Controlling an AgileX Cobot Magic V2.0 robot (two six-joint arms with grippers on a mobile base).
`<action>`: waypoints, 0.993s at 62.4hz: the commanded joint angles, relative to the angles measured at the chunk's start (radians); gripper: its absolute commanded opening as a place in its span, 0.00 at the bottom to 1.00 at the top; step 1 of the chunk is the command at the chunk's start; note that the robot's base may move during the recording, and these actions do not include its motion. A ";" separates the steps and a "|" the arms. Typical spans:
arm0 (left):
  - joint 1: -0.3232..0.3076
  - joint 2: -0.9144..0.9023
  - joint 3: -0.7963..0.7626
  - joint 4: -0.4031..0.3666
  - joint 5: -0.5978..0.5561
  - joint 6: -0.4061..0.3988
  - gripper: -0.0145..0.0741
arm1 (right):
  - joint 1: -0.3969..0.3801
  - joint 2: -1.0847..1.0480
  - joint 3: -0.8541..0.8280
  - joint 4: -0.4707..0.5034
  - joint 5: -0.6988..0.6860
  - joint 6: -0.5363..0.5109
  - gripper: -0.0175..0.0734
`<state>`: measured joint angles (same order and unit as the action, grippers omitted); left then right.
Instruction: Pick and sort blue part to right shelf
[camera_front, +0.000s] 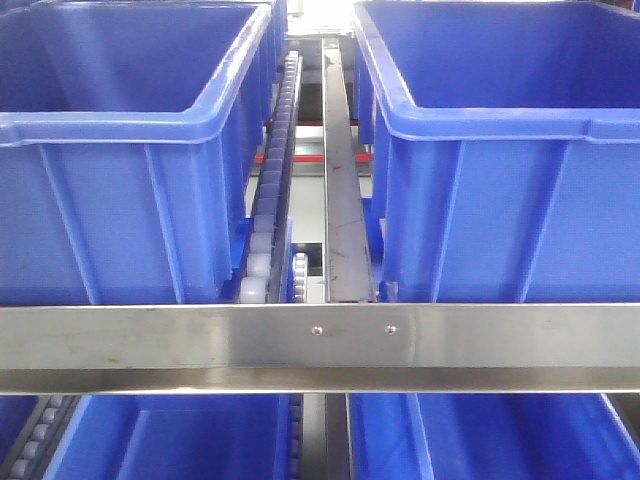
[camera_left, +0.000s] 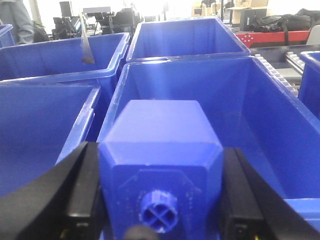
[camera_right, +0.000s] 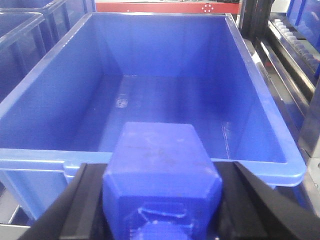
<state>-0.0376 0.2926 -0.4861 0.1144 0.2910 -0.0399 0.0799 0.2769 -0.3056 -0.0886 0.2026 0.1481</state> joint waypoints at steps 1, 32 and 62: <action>0.002 0.007 -0.030 0.001 -0.091 0.000 0.48 | -0.004 0.006 -0.031 -0.011 -0.096 -0.007 0.68; 0.002 0.007 -0.030 0.001 -0.091 0.000 0.48 | -0.004 0.006 -0.031 -0.011 -0.096 -0.007 0.68; 0.002 0.007 -0.030 0.001 -0.091 0.000 0.48 | -0.004 0.006 -0.031 -0.011 -0.105 -0.007 0.68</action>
<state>-0.0376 0.2926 -0.4861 0.1144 0.2910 -0.0399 0.0799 0.2769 -0.3056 -0.0886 0.2026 0.1481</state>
